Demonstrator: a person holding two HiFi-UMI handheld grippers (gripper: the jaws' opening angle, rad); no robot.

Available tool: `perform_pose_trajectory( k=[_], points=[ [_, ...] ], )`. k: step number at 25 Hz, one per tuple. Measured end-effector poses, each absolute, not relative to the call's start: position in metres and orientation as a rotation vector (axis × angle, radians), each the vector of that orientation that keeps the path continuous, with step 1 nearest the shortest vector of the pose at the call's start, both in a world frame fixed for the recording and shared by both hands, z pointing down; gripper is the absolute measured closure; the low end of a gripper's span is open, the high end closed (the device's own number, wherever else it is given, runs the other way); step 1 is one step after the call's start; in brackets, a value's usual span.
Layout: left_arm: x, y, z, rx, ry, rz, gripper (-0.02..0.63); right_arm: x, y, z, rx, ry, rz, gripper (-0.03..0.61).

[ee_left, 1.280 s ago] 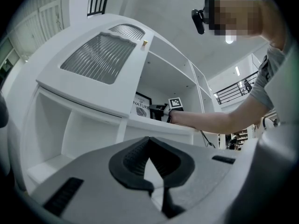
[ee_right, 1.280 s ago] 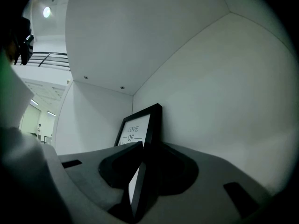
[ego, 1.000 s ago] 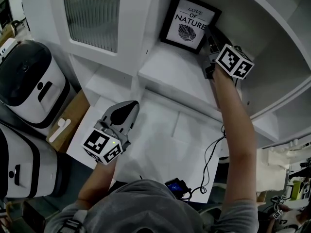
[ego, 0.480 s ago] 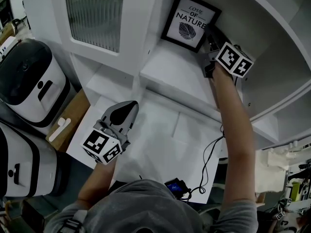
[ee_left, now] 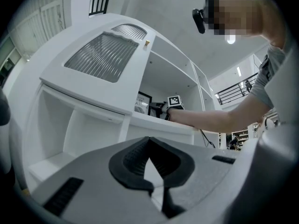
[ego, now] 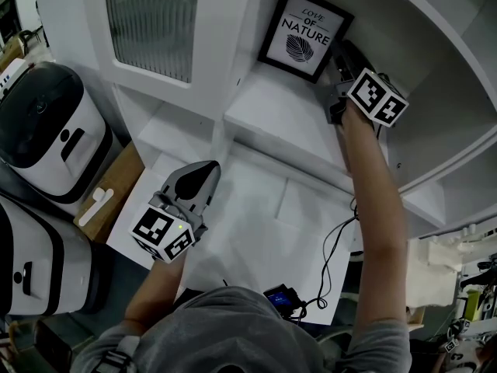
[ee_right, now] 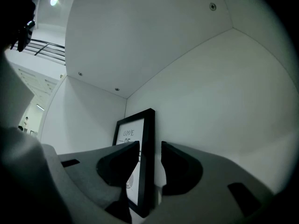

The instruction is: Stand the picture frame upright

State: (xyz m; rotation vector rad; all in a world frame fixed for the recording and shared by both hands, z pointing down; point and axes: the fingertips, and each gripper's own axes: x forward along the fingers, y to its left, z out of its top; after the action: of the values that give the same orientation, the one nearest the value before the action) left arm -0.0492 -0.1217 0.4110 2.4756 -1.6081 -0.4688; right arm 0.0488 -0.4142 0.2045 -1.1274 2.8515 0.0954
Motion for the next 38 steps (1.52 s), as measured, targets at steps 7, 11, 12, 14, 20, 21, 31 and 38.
perform_pose_trajectory(
  k=[7, 11, 12, 14, 20, 21, 31, 38],
  points=[
    [-0.050, -0.121, 0.407, 2.481, -1.616, -0.471, 0.607, 0.063, -0.404, 0.195, -1.180, 2.810, 0.158, 0.436],
    [-0.050, -0.121, 0.405, 2.478, -1.625, -0.470, 0.607, 0.067, -0.396, 0.199, -1.182, 2.814, 0.147, 0.441],
    [-0.051, -0.120, 0.405, 2.478, -1.627, -0.470, 0.607, 0.068, -0.393, 0.199, -1.174, 2.814, 0.138, 0.455],
    [-0.051, -0.118, 0.403, 2.483, -1.628, -0.475, 0.607, 0.071, -0.387, 0.199, -1.150, 2.809, 0.107, 0.496],
    [-0.055, -0.108, 0.400, 2.475, -1.659, -0.469, 0.607, 0.077, -0.353, 0.187, -1.064, 2.788, 0.082, 0.546],
    [-0.056, -0.107, 0.399, 2.473, -1.664, -0.466, 0.607, 0.078, -0.345, 0.185, -1.043, 2.783, 0.077, 0.548],
    [-0.046, -0.086, 0.391, 2.495, -1.677, -0.428, 0.607, 0.109, -0.264, 0.170, -0.944, 2.727, 0.185, 0.552],
    [-0.036, -0.073, 0.394, 2.493, -1.682, -0.389, 0.607, 0.140, -0.206, 0.162, -0.898, 2.696, 0.249, 0.552]
  ],
)
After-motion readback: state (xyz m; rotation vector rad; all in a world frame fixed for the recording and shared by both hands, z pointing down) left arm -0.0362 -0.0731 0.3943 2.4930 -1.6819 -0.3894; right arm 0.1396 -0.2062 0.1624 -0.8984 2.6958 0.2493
